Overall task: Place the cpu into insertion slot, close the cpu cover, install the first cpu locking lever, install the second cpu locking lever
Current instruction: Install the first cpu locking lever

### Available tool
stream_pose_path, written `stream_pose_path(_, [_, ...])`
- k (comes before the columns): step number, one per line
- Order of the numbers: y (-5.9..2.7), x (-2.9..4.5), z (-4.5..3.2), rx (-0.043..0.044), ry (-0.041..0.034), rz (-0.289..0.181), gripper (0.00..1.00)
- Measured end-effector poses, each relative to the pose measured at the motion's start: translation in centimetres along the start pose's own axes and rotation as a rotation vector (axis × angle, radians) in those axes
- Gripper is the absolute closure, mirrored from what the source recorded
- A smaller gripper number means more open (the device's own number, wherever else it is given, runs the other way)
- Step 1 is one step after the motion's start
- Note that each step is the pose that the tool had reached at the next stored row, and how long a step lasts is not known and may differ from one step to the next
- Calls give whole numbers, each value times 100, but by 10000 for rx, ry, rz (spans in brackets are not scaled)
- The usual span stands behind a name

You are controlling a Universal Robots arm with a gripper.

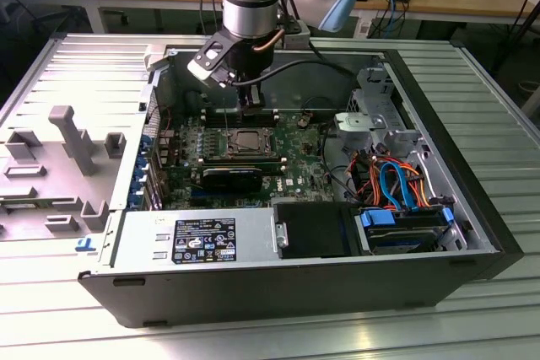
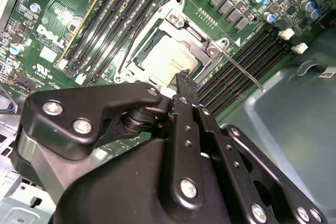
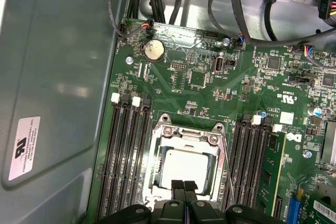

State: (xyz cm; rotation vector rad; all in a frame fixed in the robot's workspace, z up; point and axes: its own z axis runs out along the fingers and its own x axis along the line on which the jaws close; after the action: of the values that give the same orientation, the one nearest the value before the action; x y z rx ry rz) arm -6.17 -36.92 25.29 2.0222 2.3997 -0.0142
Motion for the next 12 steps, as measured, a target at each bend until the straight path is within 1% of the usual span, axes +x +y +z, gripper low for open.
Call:
stream_pose_path(3, [0,-1,-1,-2,0,-148,89])
stream_pose_path(5, [0,-1,-1,-4,-1,-445,89])
stream_pose_path(6, [0,-2,-1,-6,-3,-677,89])
stream_pose_path(8, [0,-2,-3,-8,-3,-817,89])
stream_pose_path(10, [-1,-2,-60,-7,-4,-832,89])
stream_pose_path(12, [-1,-2,-101,-8,-4,-861,89])
